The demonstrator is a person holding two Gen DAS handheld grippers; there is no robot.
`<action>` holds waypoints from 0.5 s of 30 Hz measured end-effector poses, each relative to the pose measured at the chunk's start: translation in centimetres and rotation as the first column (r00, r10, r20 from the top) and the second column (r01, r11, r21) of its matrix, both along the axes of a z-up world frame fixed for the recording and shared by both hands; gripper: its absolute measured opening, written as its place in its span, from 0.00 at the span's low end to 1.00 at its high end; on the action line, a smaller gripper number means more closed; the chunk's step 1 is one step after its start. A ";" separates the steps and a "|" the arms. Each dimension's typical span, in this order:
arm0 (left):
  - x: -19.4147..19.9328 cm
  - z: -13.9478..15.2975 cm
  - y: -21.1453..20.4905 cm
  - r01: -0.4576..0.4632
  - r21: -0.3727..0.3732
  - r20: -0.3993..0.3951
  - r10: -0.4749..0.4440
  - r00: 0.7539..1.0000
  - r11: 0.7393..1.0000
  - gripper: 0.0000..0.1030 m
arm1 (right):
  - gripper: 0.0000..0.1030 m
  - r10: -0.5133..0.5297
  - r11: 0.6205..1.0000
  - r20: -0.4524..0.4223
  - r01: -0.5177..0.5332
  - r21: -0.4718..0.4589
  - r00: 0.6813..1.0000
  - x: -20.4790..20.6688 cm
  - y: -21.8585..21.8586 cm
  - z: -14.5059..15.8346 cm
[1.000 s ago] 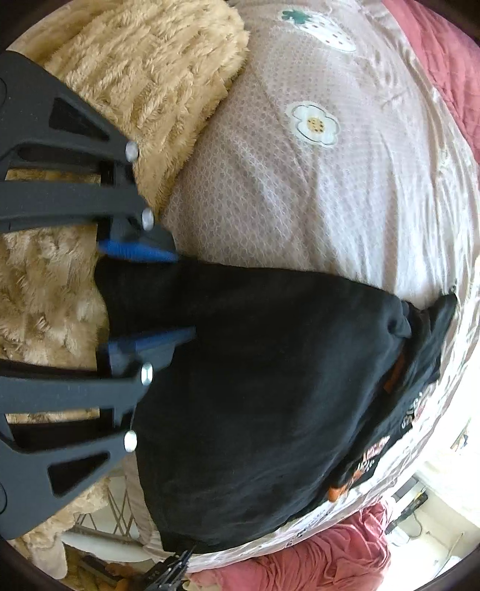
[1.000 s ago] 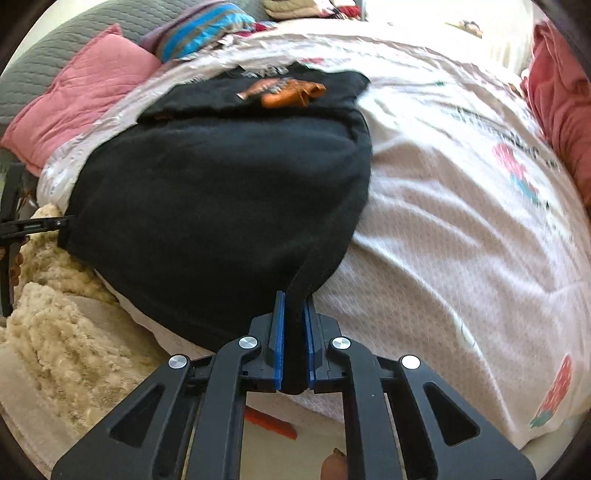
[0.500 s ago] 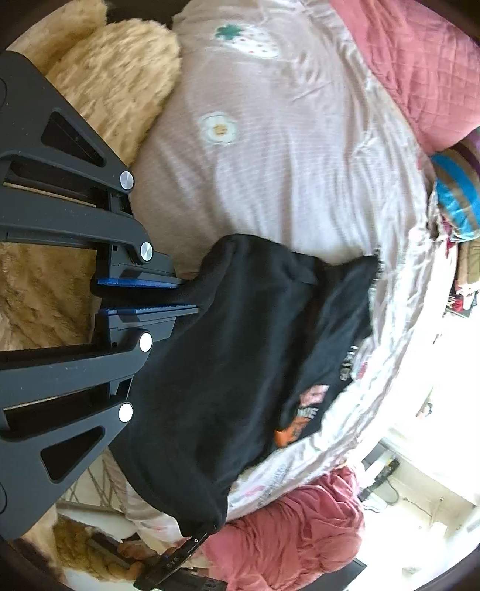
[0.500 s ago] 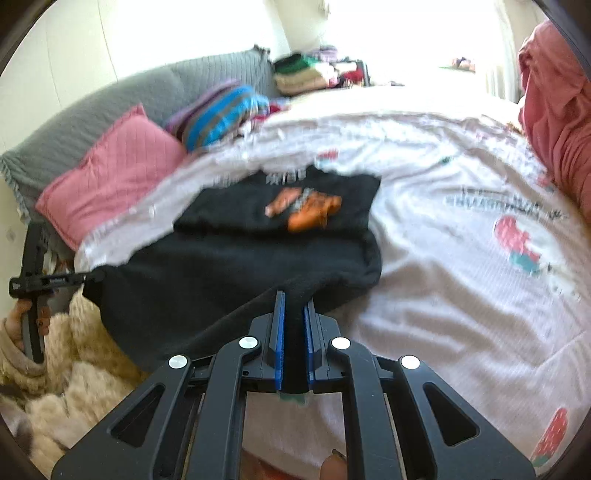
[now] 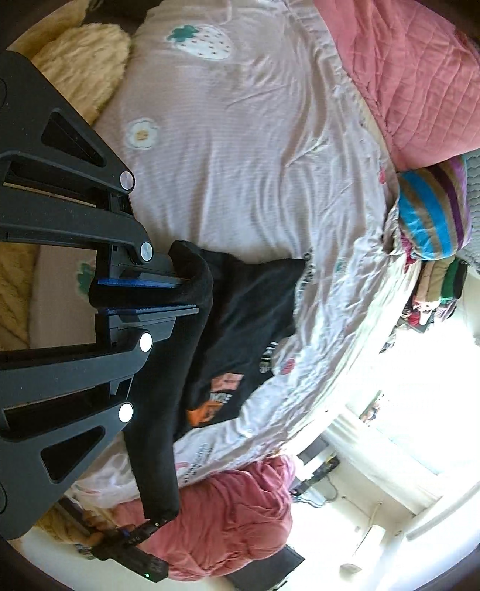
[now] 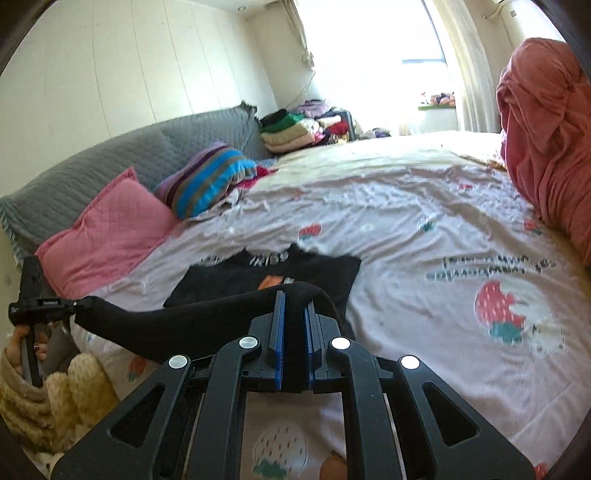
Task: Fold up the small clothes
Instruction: 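Lift the hem with both grippers and carry it over toward the collar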
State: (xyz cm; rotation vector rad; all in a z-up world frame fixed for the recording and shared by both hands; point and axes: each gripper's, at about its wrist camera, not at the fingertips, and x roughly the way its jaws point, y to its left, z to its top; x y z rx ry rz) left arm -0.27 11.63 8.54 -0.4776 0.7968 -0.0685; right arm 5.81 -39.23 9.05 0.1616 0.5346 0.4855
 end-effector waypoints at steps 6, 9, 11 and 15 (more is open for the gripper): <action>2.3 1.2 0.4 -0.033 0.026 0.018 0.033 0.999 0.999 0.02 | 0.08 -0.011 1.000 0.038 0.011 -0.002 0.999 2.7 0.6 0.9; 3.5 1.6 0.2 -0.047 0.050 0.027 0.046 0.999 0.998 0.02 | 0.08 -0.017 1.000 0.049 0.017 0.000 0.999 3.9 0.6 1.2; 4.3 2.0 0.1 -0.055 0.062 0.035 0.053 0.998 0.997 0.02 | 0.08 -0.021 1.000 0.047 0.021 0.008 0.999 4.6 0.6 1.3; 5.5 2.5 0.1 -0.064 0.066 0.048 0.061 0.997 0.996 0.02 | 0.08 -0.039 0.999 0.033 0.039 0.014 0.999 6.1 0.5 1.0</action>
